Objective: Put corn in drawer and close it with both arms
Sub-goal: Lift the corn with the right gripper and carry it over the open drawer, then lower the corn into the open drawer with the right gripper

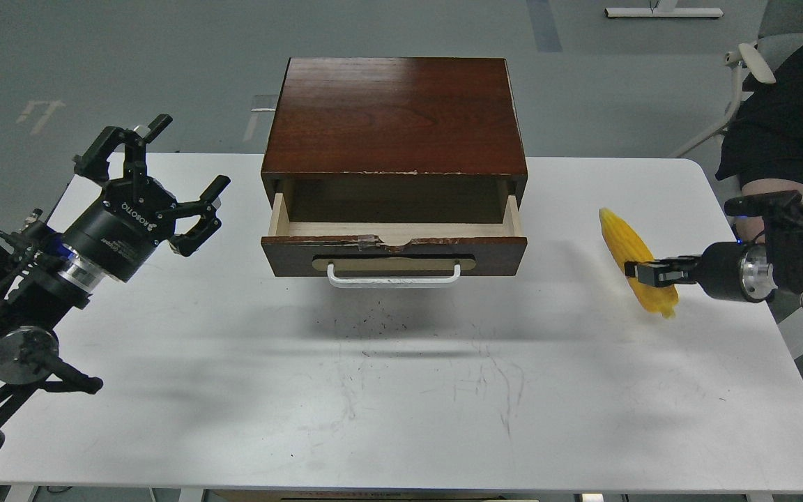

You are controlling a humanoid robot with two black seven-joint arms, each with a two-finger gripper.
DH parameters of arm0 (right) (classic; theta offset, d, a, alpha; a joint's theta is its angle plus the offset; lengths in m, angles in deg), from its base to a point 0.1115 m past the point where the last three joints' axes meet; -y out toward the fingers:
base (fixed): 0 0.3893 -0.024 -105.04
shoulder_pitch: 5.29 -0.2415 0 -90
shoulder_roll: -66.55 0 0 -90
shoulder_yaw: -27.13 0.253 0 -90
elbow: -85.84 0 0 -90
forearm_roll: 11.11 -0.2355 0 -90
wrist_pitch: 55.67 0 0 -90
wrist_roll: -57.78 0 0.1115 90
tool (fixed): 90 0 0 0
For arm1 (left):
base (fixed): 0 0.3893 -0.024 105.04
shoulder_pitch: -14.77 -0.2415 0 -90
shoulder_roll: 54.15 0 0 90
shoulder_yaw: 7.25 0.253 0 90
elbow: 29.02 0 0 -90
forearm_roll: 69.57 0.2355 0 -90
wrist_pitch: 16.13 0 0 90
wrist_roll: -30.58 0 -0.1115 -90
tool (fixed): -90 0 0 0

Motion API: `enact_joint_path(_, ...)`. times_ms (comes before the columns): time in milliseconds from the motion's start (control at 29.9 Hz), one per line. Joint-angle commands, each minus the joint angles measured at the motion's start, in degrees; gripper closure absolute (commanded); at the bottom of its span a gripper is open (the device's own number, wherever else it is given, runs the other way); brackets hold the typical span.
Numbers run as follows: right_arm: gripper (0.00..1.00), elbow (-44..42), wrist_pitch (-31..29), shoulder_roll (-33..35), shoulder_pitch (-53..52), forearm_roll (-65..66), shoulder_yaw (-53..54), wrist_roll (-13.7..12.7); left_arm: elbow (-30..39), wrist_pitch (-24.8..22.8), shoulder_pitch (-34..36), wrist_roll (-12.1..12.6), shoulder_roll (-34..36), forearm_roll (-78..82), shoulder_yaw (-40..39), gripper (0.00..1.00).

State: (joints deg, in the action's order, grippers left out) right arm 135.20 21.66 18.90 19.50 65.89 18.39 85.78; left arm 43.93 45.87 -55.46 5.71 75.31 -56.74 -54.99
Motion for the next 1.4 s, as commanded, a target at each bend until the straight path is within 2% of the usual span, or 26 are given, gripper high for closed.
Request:
enact_joint_path(0,0.95,1.35,-0.69,0.19,-9.22,-1.41,-0.05,0.00,0.01,0.01,0.00,0.00,0.00,0.00,-0.07,0.00)
enact_joint_path(167,0.94,4.87,-3.50,-2.44,-19.68,-3.26,-1.81,0.00,0.01,0.01,0.09,0.00,0.00,0.00,-0.16,0.00)
enact_joint_path(234,0.93,5.83,-4.38,-6.91,-25.55,-3.26,-5.05,0.00,0.01,0.01,0.09,0.00,0.09,0.00,-0.25,0.00)
enact_joint_path(568,0.93,10.93,-3.86,-19.14,-37.79,-2.21,-14.38,0.00,0.01,0.01,0.09,0.00,0.09,0.00,-0.95,0.00)
enact_joint_path(735,0.93,11.11,1.51,-23.89,-39.91,2.10,-19.13,0.00,0.01,0.01,0.09,0.00,0.18,0.00,-0.95,0.00)
enact_joint_path(802,0.93,11.02,6.32,-25.82,-39.91,6.74,-21.75,0.00,0.01,0.01,0.09,0.00,0.26,0.00,-0.95,0.00)
enact_joint_path(902,0.93,11.02,11.95,-27.31,-39.82,9.56,-25.18,0.00,0.01,0.01,0.09,0.00,0.70,0.00,-1.04,0.00)
enact_joint_path(1069,0.93,11.02,17.05,-28.81,-39.64,10.19,-28.17,0.00,0.09,0.01,0.09,0.00,0.97,0.00,-0.95,0.00)
enact_joint_path(1370,0.90,10.14,18.03,-30.75,-37.18,10.19,-30.29,0.00,0.18,0.01,0.00,-0.09,1.85,-0.09,-0.95,0.00)
